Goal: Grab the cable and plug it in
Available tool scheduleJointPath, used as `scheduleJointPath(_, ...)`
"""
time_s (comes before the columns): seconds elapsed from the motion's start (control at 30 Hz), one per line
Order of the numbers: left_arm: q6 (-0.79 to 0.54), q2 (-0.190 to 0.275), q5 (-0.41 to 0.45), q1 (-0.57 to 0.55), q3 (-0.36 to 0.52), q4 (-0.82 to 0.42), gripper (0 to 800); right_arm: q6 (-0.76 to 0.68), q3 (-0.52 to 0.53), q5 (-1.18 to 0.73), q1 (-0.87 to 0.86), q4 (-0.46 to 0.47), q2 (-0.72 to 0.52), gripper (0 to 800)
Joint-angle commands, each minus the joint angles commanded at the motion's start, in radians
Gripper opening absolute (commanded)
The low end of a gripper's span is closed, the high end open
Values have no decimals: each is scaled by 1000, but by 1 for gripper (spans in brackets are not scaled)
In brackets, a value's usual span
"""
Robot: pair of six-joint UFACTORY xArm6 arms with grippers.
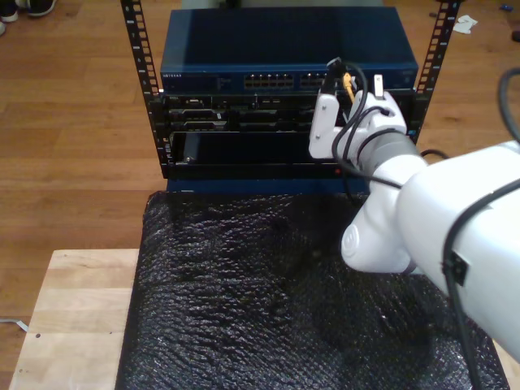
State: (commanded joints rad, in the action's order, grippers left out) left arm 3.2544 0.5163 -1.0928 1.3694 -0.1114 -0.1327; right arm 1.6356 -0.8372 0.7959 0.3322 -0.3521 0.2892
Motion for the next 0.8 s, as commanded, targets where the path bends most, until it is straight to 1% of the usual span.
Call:
scheduleJointPath(0.17, 0, 0, 0, 0, 0, 0, 800, 3, 28, -106, -15, 12, -81, 590)
scheduleJointPath(0.23, 0, -2, 0, 0, 0, 0, 800, 6, 48, -160, -40, 34, -123, 595)
scheduleJointPath(0.33, 0, -2, 0, 0, 0, 0, 800, 6, 71, -258, -80, 74, -178, 634)
scheduleJointPath(0.53, 0, -2, 0, 0, 0, 0, 800, 15, 106, -411, -149, 126, -276, 651)
scheduleJointPath(0.63, 0, -2, 0, 0, 0, 0, 800, 58, 121, -494, -186, 127, -321, 655)
scheduleJointPath(0.73, 0, -2, 0, 0, 0, 0, 800, 123, 126, -597, -232, 124, -354, 710)
scheduleJointPath(0.8, 0, -2, 0, 0, 0, 0, 800, 164, 127, -666, -270, 123, -374, 716)
